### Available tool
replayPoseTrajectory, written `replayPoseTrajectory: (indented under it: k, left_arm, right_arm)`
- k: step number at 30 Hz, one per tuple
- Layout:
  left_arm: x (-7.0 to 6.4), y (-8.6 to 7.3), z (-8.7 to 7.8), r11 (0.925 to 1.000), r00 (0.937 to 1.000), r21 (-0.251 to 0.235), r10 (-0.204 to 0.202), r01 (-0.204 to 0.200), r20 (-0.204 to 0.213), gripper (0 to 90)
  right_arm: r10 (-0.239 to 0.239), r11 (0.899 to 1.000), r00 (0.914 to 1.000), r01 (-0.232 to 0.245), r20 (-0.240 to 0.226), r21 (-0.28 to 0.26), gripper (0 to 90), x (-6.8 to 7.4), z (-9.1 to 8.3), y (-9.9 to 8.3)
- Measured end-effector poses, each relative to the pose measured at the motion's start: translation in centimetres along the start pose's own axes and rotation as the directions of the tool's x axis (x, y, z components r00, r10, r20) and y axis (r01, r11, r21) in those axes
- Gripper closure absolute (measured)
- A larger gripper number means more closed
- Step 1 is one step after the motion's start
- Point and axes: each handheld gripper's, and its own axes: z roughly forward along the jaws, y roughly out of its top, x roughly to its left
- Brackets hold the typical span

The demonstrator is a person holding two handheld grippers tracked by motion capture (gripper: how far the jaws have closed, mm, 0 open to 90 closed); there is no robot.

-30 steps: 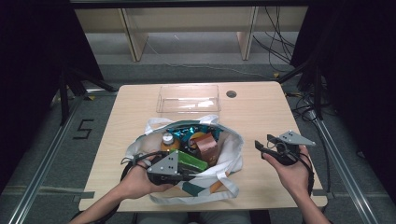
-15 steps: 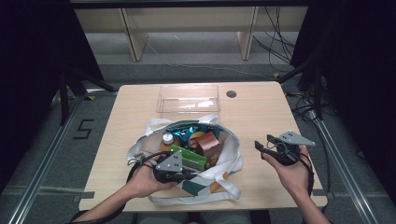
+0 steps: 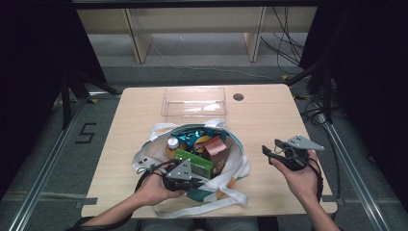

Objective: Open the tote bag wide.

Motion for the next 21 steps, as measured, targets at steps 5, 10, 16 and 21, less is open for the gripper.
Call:
replayPoseTrajectory:
  k: [5,10,16,21]
  left_arm:
    - [0.1,-0.2,0.3,0.9999,1.0000,0.013,-0.009,0.009,-0.005,87.3]
    - [0.0,-0.2,0.3,0.9999,0.9999,0.014,-0.008,0.008,-0.008,86.9]
    - [-0.8,0.9,-1.3,0.9997,0.9986,-0.001,0.024,-0.024,-0.048,69.2]
    - [-1.5,1.8,-3.7,0.9970,0.9925,-0.019,0.072,-0.074,-0.099,54.3]
  right_arm:
    - [-0.025,1.000,0.9997,0.025,-0.005,-0.009,42.6,-0.2,0.0,0.0]
    - [-0.025,0.999,0.9996,0.025,-0.011,-0.023,42.4,0.0,0.1,0.1]
    - [-0.046,0.997,0.9980,0.043,-0.043,-0.056,42.6,0.7,-0.7,1.3]
    - [-0.070,0.993,0.9953,0.063,-0.067,-0.097,47.9,1.8,-1.9,3.1]
